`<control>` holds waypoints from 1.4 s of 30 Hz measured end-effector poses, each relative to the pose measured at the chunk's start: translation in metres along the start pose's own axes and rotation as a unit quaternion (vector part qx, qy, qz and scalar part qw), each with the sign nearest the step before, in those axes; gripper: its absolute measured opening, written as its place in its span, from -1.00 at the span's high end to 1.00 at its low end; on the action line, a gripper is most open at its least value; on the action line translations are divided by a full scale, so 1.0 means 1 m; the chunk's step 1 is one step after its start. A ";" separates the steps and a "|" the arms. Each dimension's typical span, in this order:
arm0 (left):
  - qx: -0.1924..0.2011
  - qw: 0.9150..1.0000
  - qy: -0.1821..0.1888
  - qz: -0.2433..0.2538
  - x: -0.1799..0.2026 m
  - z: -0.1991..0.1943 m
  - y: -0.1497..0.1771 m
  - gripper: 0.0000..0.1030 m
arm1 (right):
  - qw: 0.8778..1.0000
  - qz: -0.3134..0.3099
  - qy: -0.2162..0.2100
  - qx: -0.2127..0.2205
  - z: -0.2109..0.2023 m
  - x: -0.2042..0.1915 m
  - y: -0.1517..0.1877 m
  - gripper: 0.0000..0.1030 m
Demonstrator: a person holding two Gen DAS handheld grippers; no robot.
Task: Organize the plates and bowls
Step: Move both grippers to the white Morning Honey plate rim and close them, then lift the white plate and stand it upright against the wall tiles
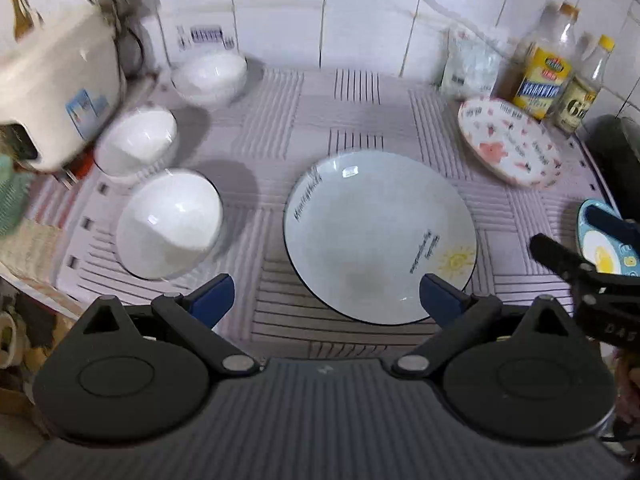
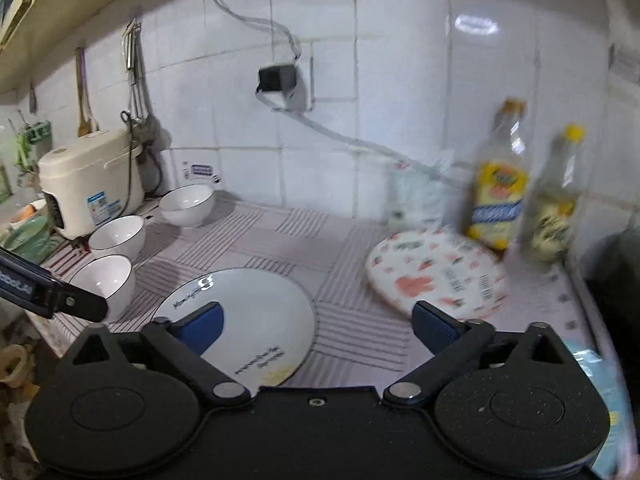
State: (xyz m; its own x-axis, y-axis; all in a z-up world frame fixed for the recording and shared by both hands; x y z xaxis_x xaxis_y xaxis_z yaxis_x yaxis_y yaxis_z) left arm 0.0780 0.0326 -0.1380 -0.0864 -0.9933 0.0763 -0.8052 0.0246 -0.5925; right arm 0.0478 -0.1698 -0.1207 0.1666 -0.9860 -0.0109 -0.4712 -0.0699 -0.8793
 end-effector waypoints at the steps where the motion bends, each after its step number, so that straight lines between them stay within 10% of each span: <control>1: -0.011 1.000 0.009 -0.010 -0.001 0.011 0.002 -0.92 | 1.000 0.008 -0.014 -0.006 0.011 0.002 0.006 -0.88; 22: -0.085 0.996 -0.003 -0.010 -0.009 0.104 0.014 -0.48 | 0.983 0.142 -0.074 -0.095 0.106 0.023 0.074 0.06; 27: -0.091 0.996 -0.003 -0.013 -0.010 0.112 0.010 -0.01 | 0.979 0.156 -0.088 -0.101 0.110 0.024 0.075 0.62; 42: -0.086 0.994 0.025 -0.070 -0.016 0.121 0.003 0.19 | 0.978 0.140 -0.114 -0.107 0.122 0.021 0.074 0.58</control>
State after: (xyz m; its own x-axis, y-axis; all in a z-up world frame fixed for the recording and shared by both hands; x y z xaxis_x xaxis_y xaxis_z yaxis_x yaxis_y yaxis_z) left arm 0.1477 0.0346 -0.2380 0.0078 -0.9817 0.1902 -0.8995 -0.0900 -0.4275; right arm 0.1221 -0.1768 -0.2443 0.1820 -0.9132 -0.3646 -0.6918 0.1446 -0.7075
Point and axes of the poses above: each gripper's, at about its wrist camera, not at the fingertips, and z roughly the way its jaws point, x to its right, y to its underside, the point moved 4 cm from there along z, roughly the way its jaws point, and after that the axes turned 4 degrees about x, right-handed, at the moved point
